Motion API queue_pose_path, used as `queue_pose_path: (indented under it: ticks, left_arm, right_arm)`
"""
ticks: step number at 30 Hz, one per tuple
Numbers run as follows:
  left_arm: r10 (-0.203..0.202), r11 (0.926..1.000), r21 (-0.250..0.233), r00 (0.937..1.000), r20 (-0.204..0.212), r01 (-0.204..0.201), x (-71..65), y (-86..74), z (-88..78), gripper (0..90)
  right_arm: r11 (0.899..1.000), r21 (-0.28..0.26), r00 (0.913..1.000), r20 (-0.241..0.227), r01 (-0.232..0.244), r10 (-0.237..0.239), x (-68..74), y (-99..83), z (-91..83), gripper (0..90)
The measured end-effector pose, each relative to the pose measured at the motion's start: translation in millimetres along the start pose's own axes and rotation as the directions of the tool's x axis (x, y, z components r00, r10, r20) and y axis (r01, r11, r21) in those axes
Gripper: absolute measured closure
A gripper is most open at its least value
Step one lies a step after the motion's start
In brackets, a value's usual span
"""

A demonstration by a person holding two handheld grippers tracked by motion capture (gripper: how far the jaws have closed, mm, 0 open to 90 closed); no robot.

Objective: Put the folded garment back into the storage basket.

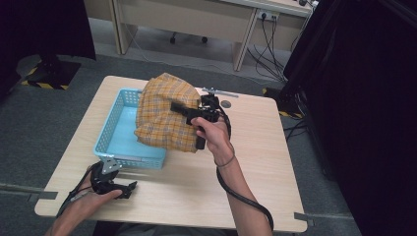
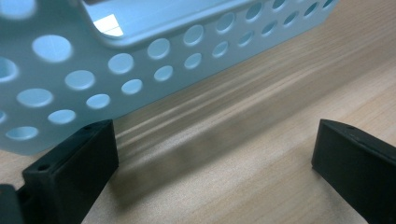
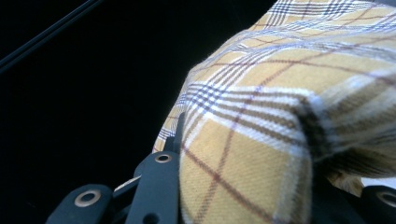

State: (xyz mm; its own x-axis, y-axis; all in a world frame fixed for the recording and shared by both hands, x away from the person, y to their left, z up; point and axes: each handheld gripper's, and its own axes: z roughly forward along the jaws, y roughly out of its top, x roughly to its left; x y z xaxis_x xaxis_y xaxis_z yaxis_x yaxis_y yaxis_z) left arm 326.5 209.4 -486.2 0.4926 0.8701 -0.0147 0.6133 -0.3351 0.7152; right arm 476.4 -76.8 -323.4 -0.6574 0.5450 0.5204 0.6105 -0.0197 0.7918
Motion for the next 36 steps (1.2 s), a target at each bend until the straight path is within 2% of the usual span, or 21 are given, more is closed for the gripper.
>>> queue_pose_path:
  ticks: [24,36]
  left_arm:
    - [0.0,1.0,0.0,1.0,0.0,0.0,0.0,0.0,0.0,0.0]
    - [0.0,1.0,0.0,1.0,0.0,0.0,0.0,0.0,0.0,0.0]
  right_arm:
    - [0.999,0.052,0.9999,0.003,0.014,-0.014,13.7,0.9,40.7,71.5]
    - [0.997,0.083,1.0,0.009,0.002,-0.003,16.8,-1.5,62.2,71.4]
